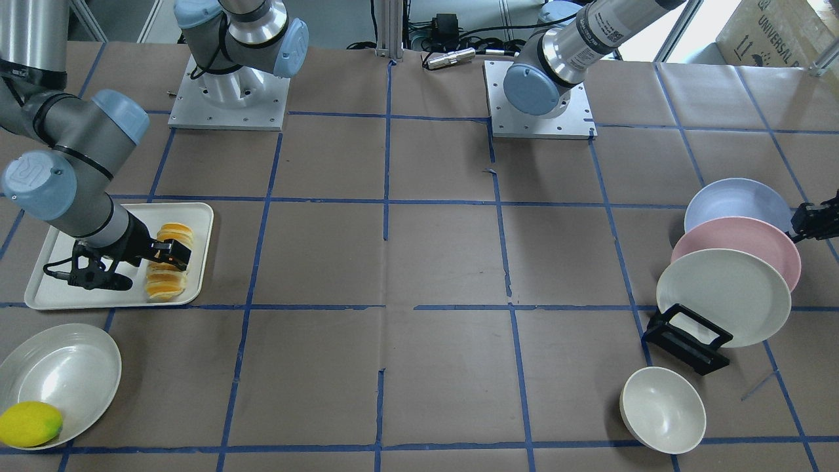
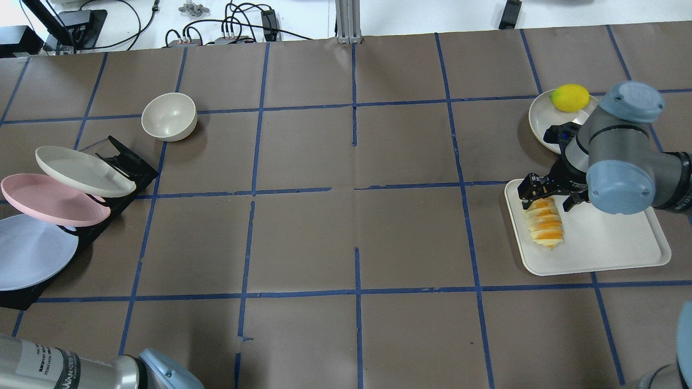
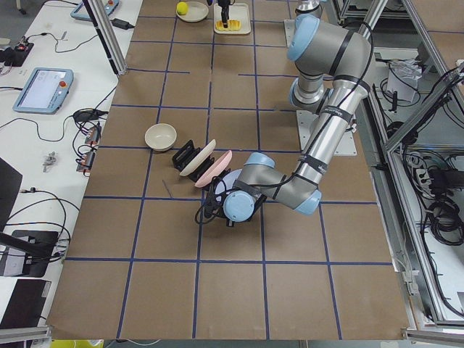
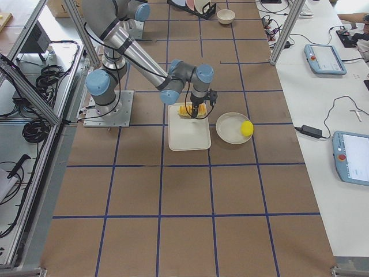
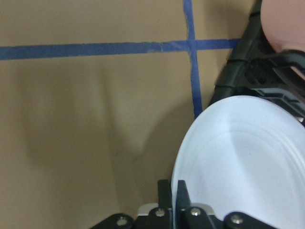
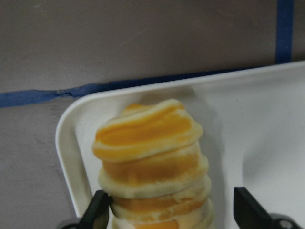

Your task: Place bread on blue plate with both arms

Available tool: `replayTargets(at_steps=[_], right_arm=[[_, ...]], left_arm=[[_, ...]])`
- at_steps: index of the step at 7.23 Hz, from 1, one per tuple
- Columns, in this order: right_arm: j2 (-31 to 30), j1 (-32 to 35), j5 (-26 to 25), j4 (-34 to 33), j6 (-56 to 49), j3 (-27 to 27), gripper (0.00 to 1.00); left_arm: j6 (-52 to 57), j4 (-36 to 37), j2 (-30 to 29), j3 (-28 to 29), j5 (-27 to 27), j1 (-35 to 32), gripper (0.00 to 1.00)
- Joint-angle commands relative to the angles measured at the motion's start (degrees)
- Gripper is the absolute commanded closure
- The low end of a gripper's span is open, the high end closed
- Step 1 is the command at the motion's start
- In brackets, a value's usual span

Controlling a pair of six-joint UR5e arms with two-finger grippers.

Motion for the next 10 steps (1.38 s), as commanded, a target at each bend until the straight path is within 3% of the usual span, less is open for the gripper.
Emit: replayTargets(at_steps=[1, 4, 6, 7, 8, 10], right_arm=[[-0.9, 2.2, -0.3, -0.1, 3.0, -0.2, 0.07], [-0.1, 2.0, -0.1, -0.3, 2.3, -0.1, 0.08], [0.0, 1.7, -0.8, -0.2, -1.2, -0.3, 0.05], [0.2, 1.7, -0.9, -0.3, -1.4, -0.2, 0.05], [0.3, 1.7, -0.8, -0.3, -1.7, -0.1, 0.08], [0.4, 1.7, -1.1, -0.4, -2.5, 0.1, 0.39]], left_arm=[[0.0, -9.2, 7.9, 0.1, 1.1, 0.2, 1.0], [-0.1, -25.7, 21.2, 0.0, 1.4, 0.6, 1.0], [-6.2, -31.1, 28.1, -2.2, 0.6, -0.2, 1.0], [-10.2, -31.0, 29.4, -5.3, -2.9, -2.4, 1.0], [-14.6, -26.9, 30.7, -10.1, -4.0, -9.9, 1.0], [-32.2, -12.5, 32.7, -19.6, -4.2, -24.7, 1.0]])
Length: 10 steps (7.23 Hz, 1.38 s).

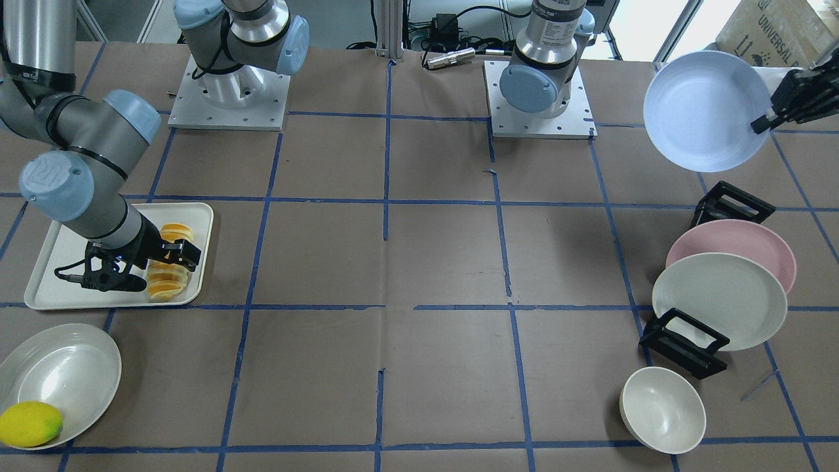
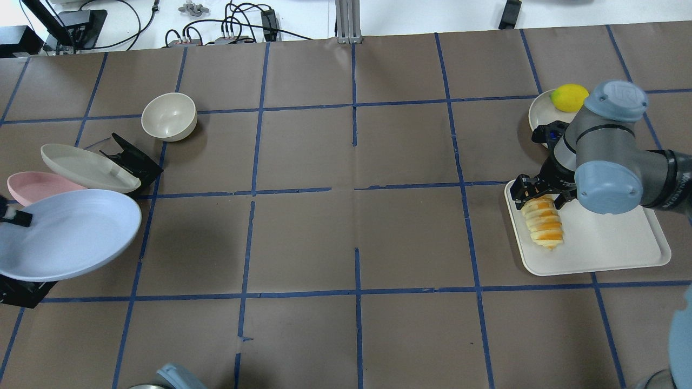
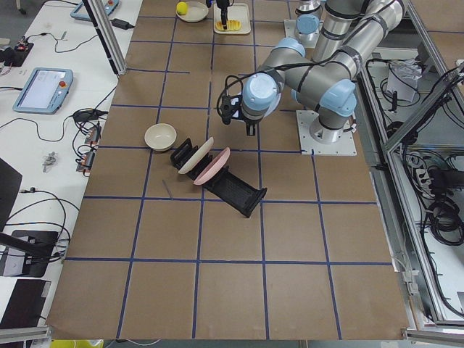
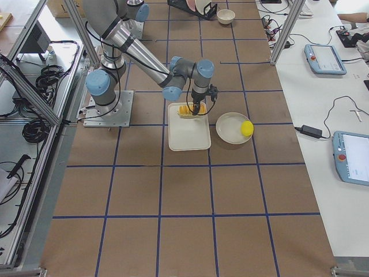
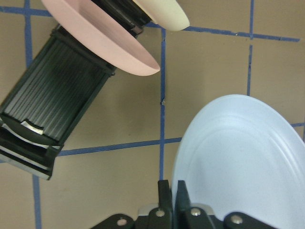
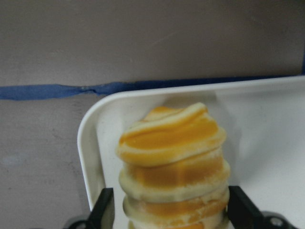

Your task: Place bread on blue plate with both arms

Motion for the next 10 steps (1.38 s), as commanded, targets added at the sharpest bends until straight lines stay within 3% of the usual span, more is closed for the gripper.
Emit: replayTargets(at_steps=[1, 3, 5, 8, 9, 10], right_arm=[[0.1, 0.0, -0.1, -1.2, -0.4, 1.1, 0.52], [0.8, 0.1, -0.1, -2.2, -1.3, 1.2, 0.75], [0.0, 0.0, -0.2, -2.1, -3.4, 0.6, 0.9], [-4.4, 0.4, -0.3, -0.7, -3.4, -1.3, 0.9], [-4.8, 0.6, -0.9, 1.3, -3.4, -2.8, 0.9], [-5.7, 0.8, -1.1, 3.9, -3.1, -5.1, 0.89]], left_arm=[[-18.7, 15.6, 1.2, -10.6, -1.7, -14.6, 1.0], [-39.4, 29.7, 0.6, -16.5, -8.0, -28.9, 1.0], [-60.2, 47.3, -5.6, -17.4, -8.0, -40.5, 1.0], [-73.2, 74.5, -18.6, -17.9, -6.2, -47.1, 0.99], [-77.2, 76.0, -19.7, -18.2, -3.8, -48.4, 0.84], [-78.6, 76.4, -19.9, -18.4, 0.1, -49.4, 0.11]])
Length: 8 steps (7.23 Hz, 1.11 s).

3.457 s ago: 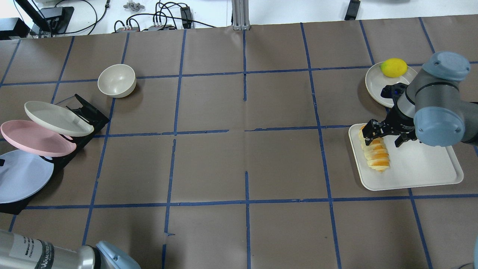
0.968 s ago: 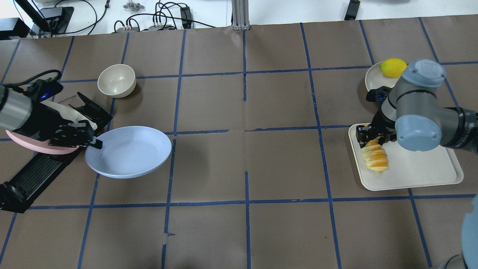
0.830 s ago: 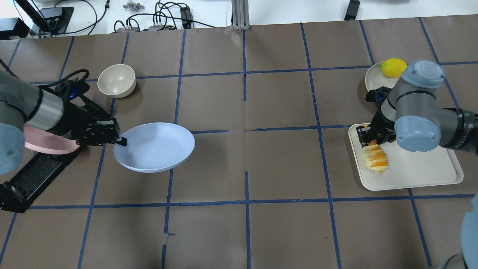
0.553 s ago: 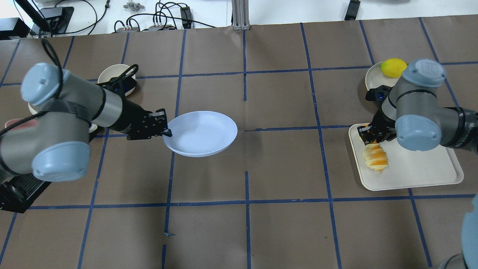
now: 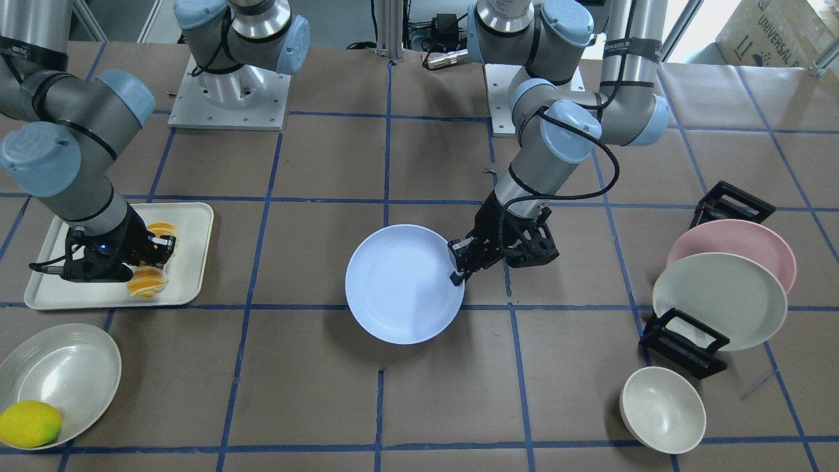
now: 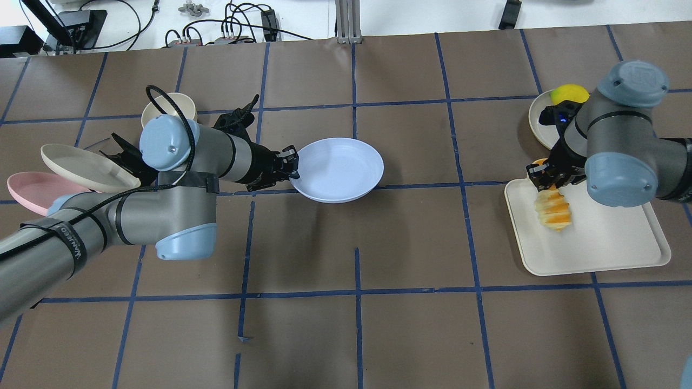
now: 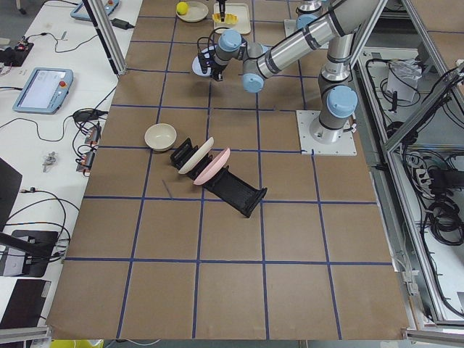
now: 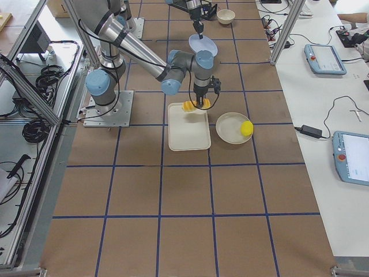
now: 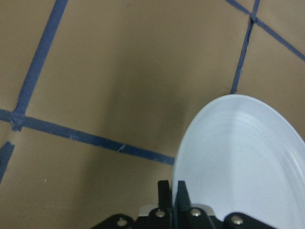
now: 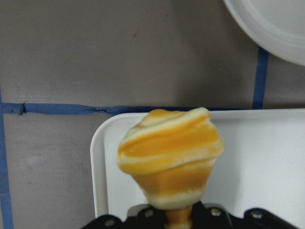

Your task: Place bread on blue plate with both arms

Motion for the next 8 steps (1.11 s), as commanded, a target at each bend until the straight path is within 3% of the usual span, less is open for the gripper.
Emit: replayTargets(at_steps=[1, 4, 5, 6, 8], right_arm=[[-1.6, 1.8, -0.6, 5.3, 0.6, -5.3, 0.89], [-4.3, 11.1, 0.1, 14.3, 10.6, -10.5, 0.91], [-5.2, 14.1, 0.3, 15.3, 13.2, -10.5, 0.91], [-5.4, 16.3, 3.7, 15.4, 13.3, -10.5, 0.91], [-5.7, 19.6, 8.2, 16.0, 13.2, -9.9, 0.91]], left_arm=[[-2.5, 2.2, -0.8, -0.4, 5.4, -1.8, 0.0], [14.2, -0.6, -0.4, -0.1, 7.2, 2.2, 0.0], [26.8, -5.0, 0.0, 0.2, 6.9, 6.5, 0.0], [40.5, -12.6, 0.6, 1.0, 6.9, 11.4, 0.0], [48.5, -26.0, 2.1, 4.1, 9.7, 17.8, 0.0]])
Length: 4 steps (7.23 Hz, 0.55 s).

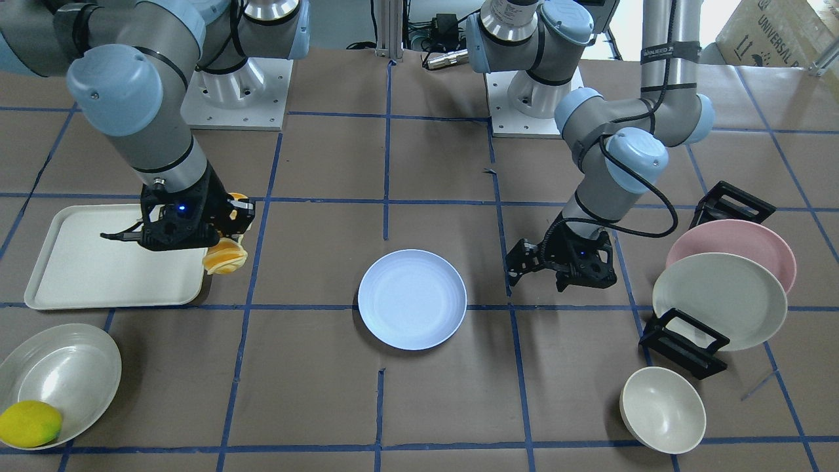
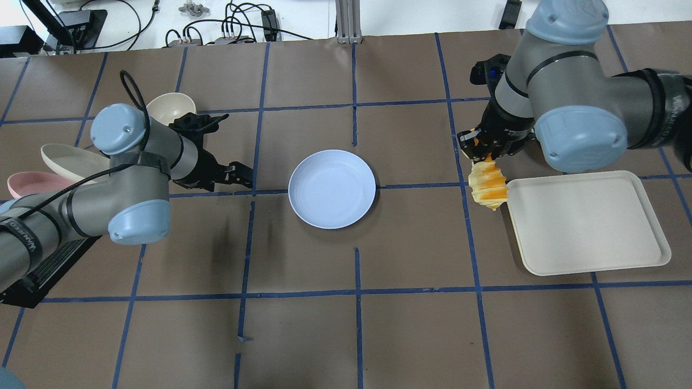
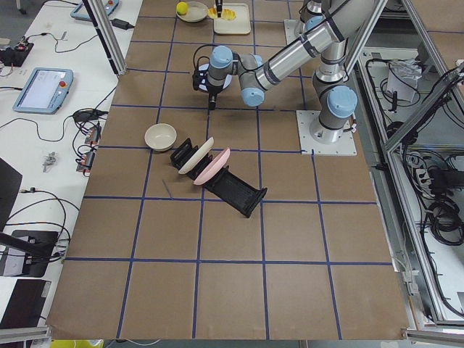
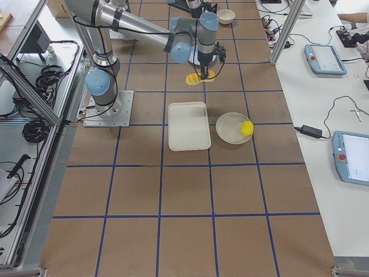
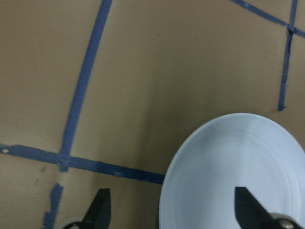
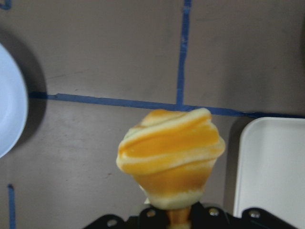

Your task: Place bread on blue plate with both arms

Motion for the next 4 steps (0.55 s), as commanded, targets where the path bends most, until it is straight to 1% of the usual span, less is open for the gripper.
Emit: replayTargets(at_steps=[1, 2, 4], right_arm=[[0.2, 5.1, 1.7, -1.5, 0.9, -0.1, 0.91], [0.4, 8.4, 1.7, -4.5, 2.6, -0.2, 0.91], [4.3, 11.1, 1.6, -10.2, 3.8, -1.4, 0.91]], left_arm=[[8.3, -17.0, 2.9, 5.3, 10.8, 4.6, 0.0], [10.4, -28.2, 5.0, 11.0, 15.6, 5.4, 0.0], [10.5, -49.2, 7.3, 24.3, 15.6, 5.8, 0.0]])
